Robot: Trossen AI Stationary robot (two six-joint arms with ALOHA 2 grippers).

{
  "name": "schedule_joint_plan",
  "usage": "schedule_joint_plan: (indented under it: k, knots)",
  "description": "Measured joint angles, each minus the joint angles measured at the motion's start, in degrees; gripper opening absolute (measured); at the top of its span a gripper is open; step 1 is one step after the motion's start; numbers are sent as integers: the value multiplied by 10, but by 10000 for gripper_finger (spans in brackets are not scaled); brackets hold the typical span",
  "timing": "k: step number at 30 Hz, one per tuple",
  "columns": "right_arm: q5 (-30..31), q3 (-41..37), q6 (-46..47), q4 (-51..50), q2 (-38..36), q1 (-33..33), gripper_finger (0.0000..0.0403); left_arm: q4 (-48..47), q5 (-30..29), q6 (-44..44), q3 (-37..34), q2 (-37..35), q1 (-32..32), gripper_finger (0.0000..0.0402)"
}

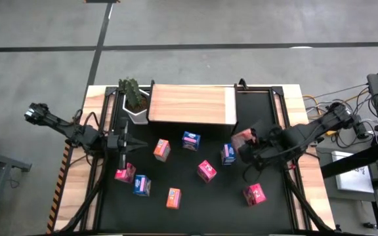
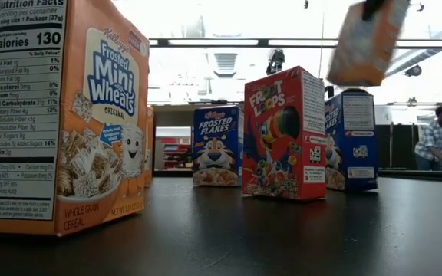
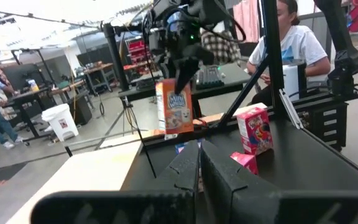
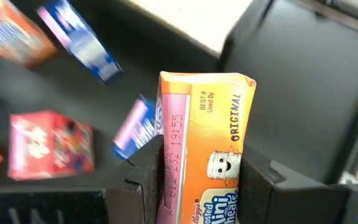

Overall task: Stack cereal on shelf
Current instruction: Put the top right orange cereal box on the shelf

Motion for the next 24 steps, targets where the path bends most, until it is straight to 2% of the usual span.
schedule_joint_plan:
  k: [6,11,18,24]
  knots:
    - [60,62,-98,64,0,-10,139,2,0,19,4,-3,0,0]
    - [59,76,-257,194,1,-62,139,-3,0,55,25,-3,0,0]
    - [-27,81,-472,352,2,-184,139,-51,0,92,69,-11,0,0]
    - [-137,81,-591,440,17,-301,139,-53,-2,92,55,-20,0,0]
